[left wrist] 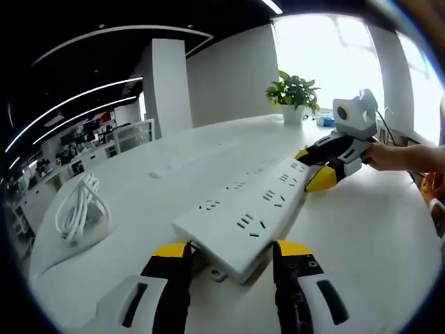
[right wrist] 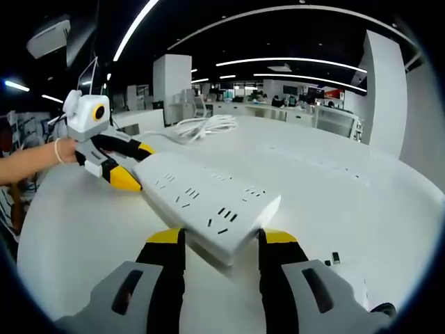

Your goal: Straighten the power strip on the desk, plug the charger into it

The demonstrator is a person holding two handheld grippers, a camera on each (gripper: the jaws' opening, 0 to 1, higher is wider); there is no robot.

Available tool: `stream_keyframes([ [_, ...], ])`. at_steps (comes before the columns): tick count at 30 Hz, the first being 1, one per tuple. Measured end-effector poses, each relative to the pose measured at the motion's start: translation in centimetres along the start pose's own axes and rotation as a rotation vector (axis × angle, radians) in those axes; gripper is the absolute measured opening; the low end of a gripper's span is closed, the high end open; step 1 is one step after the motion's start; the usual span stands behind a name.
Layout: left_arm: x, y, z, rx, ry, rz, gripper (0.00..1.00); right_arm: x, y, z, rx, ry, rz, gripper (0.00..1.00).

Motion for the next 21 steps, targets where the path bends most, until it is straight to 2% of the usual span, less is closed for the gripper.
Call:
stream_keyframes([
  [7, -0.3, 0.1, 0.0, 0.002, -0.019, -0.004, 0.48, -0.3, 0.1, 0.1, -0.005, -0.012, 0.016, 0.4],
  [8, -0.3, 0.0, 0.0, -0.006, -0.041, 0.009, 0.52, -0.4, 0.1, 0.2, -0.006, -0.017, 0.02, 0.4],
  [9, -0.3, -0.1, 0.0, -0.012, -0.068, 0.03, 0.66, -0.4, 0.1, 0.4, -0.005, -0.027, 0.017, 0.41],
  [11, -0.2, -0.1, 0.0, 0.0, -0.093, 0.045, 0.94, -0.3, 0.1, 0.8, -0.033, -0.056, 0.026, 0.54],
  [12, -0.1, 0.0, 0.2, 0.02, -0.106, 0.027, 0.97, -0.3, -0.1, 0.9, -0.063, -0.056, 0.048, 0.61],
  [14, -0.2, -0.3, 0.7, 0.024, -0.098, 0.018, 0.92, -0.2, 0.1, 1.2, -0.078, -0.048, 0.075, 0.65],
  [16, -0.1, -0.7, 1.1, 0.037, -0.114, 0.009, 0.99, -0.1, 0.3, 1.7, -0.075, -0.07, 0.069, 0.69],
  [19, 0.0, -1.4, 2.0, 0.052, -0.142, -0.003, 0.99, 0.0, 0.6, 2.2, -0.054, -0.104, 0.039, 0.77],
  [20, 0.0, -1.6, 2.4, 0.06, -0.155, -0.005, 0.99, -0.1, 0.7, 2.3, -0.058, -0.11, 0.036, 0.82],
  [21, 0.1, -1.9, 2.7, 0.065, -0.172, -0.008, 0.99, 0.0, 0.9, 2.5, -0.079, -0.126, 0.032, 0.92],
])
Point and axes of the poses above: the point that each gripper's makers call its tool centre point, and the gripper's own axes: z roughly backward along the fingers, y roughly to its left, x roughly out of its top, the point moved 10 cm from there along z, roughly backward along the fingers, and after that the axes turned 7 degrees about y, right-handed, at the moved point
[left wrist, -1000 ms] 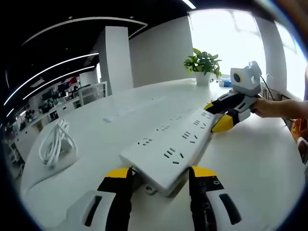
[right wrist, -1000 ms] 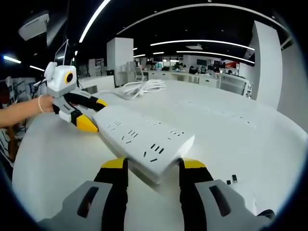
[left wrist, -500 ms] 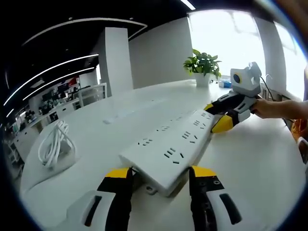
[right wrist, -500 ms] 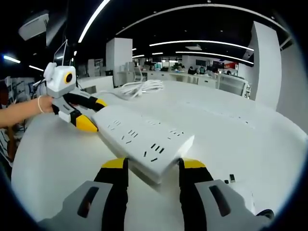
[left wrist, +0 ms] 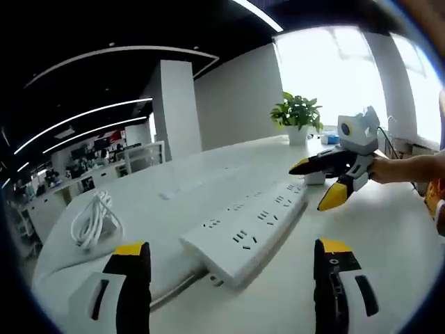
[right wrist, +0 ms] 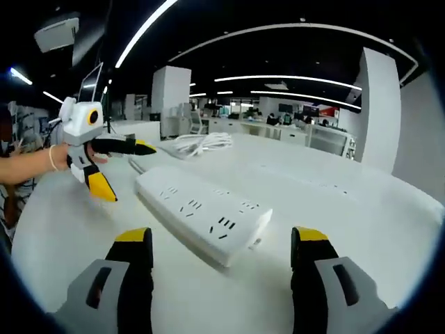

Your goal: Straighten the power strip on the desk, plug the charger into it

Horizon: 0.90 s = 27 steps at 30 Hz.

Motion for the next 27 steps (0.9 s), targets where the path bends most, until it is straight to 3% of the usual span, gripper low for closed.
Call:
stream_keyframes([
  [1, 0.1, -0.4, 0.6, 0.012, -0.021, -0.006, 0.99, 0.1, 0.0, 0.2, -0.019, -0.02, 0.012, 0.99],
  [4, 0.3, -1.1, 1.6, 0.034, -0.05, -0.004, 0.99, 0.4, 0.3, 1.5, -0.037, -0.049, 0.042, 1.0],
  [8, 0.6, -2.4, 2.8, -0.014, -0.137, 0.067, 0.99, 0.9, 1.1, 3.3, 0.013, -0.131, -0.005, 1.0],
  [10, 0.6, -2.7, 3.5, -0.013, -0.152, 0.103, 0.99, 1.0, 1.2, 4.2, 0.031, -0.168, -0.034, 1.0],
  [12, 1.0, -3.0, 4.2, -0.001, -0.261, 0.122, 0.99, 1.0, 1.4, 5.1, 0.038, -0.204, -0.051, 1.0],
  [14, 1.1, -3.4, 4.9, 0.001, -0.311, 0.146, 0.99, 0.8, 1.3, 6.0, 0.026, -0.219, -0.054, 1.0],
  [21, 0.9, -4.2, 6.8, 0.023, -0.306, 0.162, 0.99, -0.1, 0.8, 8.3, 0.018, -0.22, -0.095, 1.0],
  [23, 0.6, -4.1, 7.7, 0.072, -0.32, 0.16, 0.99, -0.4, 1.0, 8.9, 0.013, -0.224, -0.082, 1.0],
  [27, 0.1, -4.4, 9.3, 0.106, -0.341, 0.168, 0.99, -0.7, 1.2, 10.1, -0.003, -0.239, -0.061, 1.0],
])
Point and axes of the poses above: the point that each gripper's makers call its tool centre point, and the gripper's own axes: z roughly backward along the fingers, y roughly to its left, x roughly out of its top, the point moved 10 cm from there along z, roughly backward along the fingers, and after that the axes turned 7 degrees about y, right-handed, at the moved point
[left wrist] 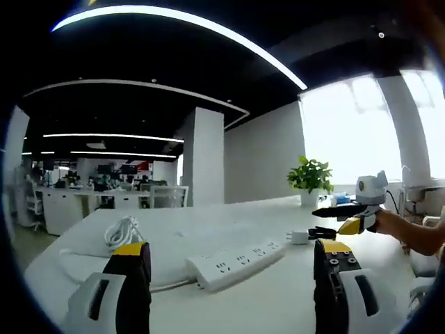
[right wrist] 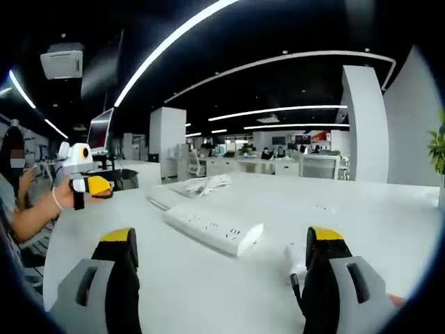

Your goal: Straighten the power strip on the desk, plug the charger into it

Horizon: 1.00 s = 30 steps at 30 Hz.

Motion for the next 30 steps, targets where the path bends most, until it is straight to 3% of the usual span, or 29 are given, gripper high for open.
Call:
stream_keyframes([
  [12, -1.4, -0.6, 3.3, 0.114, 0.037, -0.079, 0.99, -0.5, -0.2, 2.2, -0.03, -0.003, 0.015, 1.0],
  [21, -2.3, -1.7, 5.1, 0.11, 0.016, -0.046, 0.99, -1.5, -0.5, 4.1, -0.056, 0.001, 0.008, 1.0],
  [30, -2.7, -2.4, 5.6, 0.096, 0.037, -0.037, 0.99, -1.9, -0.5, 5.6, -0.077, -0.03, -0.011, 1.0],
])
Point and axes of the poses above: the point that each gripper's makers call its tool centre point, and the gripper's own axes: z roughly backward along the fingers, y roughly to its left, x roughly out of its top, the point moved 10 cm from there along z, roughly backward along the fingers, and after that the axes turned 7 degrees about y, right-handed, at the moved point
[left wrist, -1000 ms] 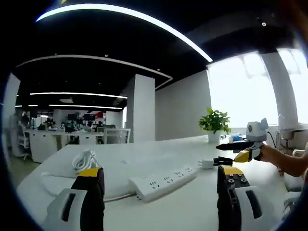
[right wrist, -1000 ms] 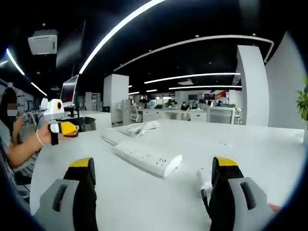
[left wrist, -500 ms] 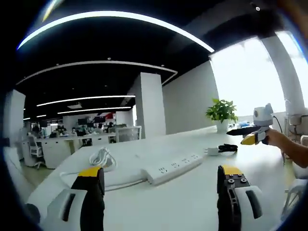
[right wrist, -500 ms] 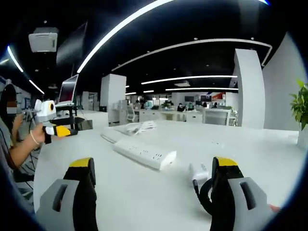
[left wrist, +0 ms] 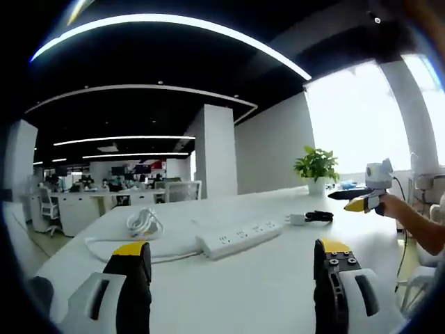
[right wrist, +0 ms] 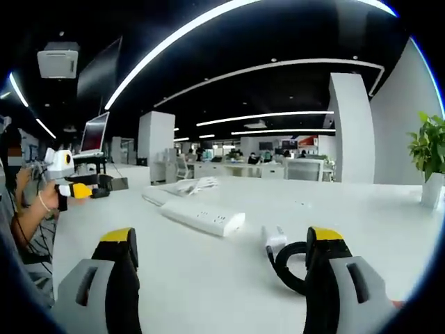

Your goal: Straighten the power strip on the desk, plug the charger into it

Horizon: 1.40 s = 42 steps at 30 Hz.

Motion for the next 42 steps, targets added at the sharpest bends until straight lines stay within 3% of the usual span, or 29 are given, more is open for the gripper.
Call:
stream_keyframes([
  [7, -0.4, 0.2, 0.1, 0.004, 0.015, 0.014, 0.99, 0.0, -0.4, 0.2, 0.003, 0.017, 0.02, 1.0],
  [23, -1.3, 0.6, 0.6, 0.023, 0.022, 0.049, 0.99, -1.0, -4.1, -1.0, 0.012, 0.066, 0.03, 0.98],
  [34, -1.7, 0.8, 0.9, 0.029, 0.029, 0.063, 0.99, -2.7, -6.1, -1.9, 0.038, 0.198, 0.097, 0.86],
  [42, -1.8, 0.7, 0.9, 0.029, 0.035, 0.061, 0.99, -2.6, -6.8, -1.8, 0.057, 0.231, 0.072, 0.75],
])
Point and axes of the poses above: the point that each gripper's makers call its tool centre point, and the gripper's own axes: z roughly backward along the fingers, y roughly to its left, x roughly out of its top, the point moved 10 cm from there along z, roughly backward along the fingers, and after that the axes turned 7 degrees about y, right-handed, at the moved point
